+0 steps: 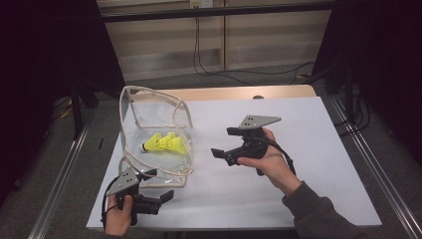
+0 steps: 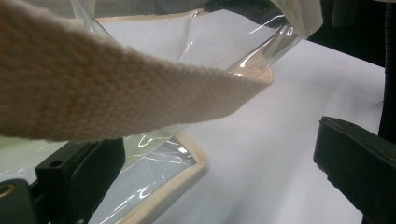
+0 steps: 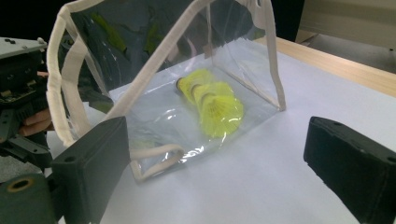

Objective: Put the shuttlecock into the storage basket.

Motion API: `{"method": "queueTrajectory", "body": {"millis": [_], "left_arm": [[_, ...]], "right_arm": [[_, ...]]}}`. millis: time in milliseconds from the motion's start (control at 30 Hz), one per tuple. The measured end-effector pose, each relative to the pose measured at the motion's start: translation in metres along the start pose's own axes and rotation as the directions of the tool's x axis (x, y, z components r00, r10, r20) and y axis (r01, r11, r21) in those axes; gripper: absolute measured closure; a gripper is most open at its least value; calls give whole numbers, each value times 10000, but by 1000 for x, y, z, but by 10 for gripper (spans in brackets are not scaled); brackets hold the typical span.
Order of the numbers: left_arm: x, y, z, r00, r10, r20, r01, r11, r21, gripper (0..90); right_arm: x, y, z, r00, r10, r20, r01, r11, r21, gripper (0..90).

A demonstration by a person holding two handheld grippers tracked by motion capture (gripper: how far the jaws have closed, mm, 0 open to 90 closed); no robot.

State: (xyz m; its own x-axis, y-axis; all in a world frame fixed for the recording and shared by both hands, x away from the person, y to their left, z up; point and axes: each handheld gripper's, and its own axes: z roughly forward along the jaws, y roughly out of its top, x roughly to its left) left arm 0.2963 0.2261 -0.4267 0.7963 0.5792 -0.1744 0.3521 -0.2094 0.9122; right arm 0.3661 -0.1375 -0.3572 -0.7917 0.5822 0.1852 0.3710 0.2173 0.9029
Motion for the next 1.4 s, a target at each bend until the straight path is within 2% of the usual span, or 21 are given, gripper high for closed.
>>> {"method": "queueTrajectory", "body": {"millis": [400,1400], "left_arm": [[-1,0,0,10000,-24,-36,24,10000,6,22],[-1,0,0,10000,-23,-53,23,10000,1,21]], "right_arm": [[-13,-17,-12,9994,235,265,-234,9997,-27,68],[-29,-51,-40,9970,568,522,-565,9984,-71,64]]}}
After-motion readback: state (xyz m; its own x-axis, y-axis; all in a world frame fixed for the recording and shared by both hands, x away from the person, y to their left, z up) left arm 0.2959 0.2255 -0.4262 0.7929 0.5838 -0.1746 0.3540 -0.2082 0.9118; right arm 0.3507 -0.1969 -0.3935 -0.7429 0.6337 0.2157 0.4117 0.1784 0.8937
